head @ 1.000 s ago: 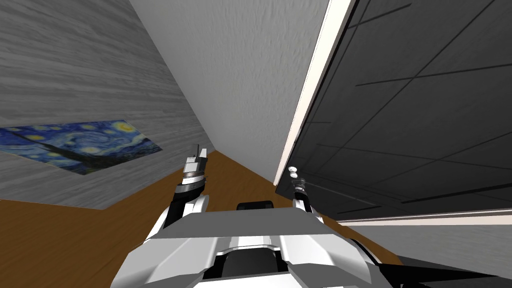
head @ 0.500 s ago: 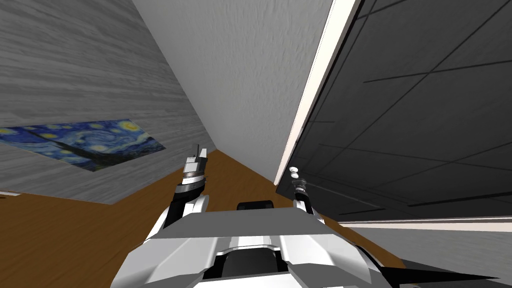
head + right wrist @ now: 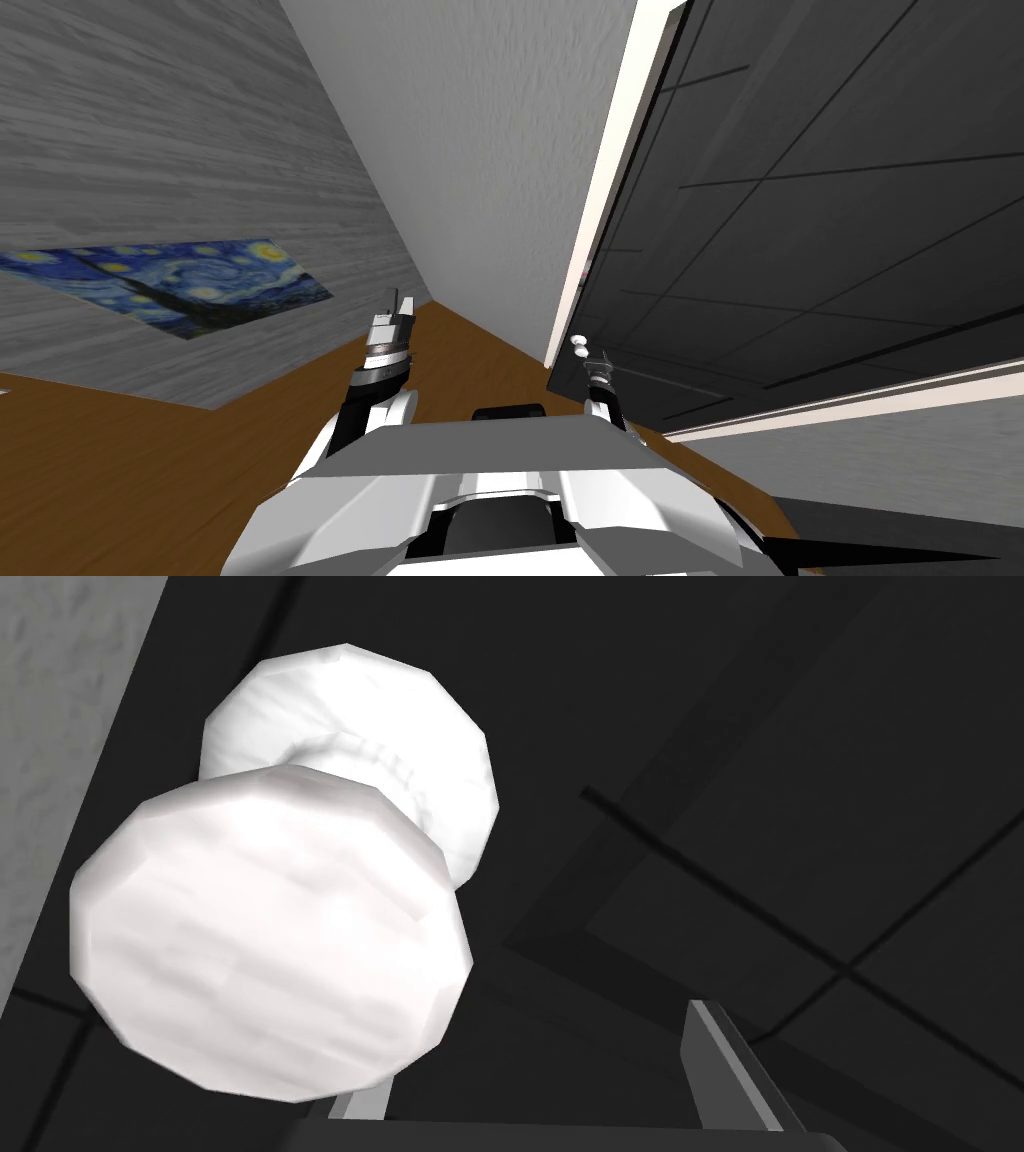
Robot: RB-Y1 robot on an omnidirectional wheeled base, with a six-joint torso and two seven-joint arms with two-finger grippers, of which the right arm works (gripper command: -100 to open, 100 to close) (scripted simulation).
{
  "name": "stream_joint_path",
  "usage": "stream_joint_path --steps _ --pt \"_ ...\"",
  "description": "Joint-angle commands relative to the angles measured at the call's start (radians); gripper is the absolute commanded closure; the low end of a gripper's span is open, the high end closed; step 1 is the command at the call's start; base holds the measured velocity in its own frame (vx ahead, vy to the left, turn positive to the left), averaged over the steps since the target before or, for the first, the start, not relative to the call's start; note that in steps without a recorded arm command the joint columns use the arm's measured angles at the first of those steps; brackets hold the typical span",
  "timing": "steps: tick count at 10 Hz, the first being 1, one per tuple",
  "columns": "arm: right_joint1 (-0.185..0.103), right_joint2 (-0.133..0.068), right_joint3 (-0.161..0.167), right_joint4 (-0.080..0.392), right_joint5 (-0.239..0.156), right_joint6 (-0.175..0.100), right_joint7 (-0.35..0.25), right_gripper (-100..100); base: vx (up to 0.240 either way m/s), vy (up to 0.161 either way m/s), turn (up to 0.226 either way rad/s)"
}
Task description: Pull the door open
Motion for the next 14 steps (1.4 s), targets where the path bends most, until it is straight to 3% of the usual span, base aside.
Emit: stream_joint_path --steps 1,14 --pt "-0.018 0.027 0.026 -0.008 -0.008 -0.013 -0.049 -100 -0.093 0.001 0.050" --pt "-0.017 0.062 0.043 -0.039 -0.053 -0.010 -0.149 -100 -0.031 -0.001 0.010"
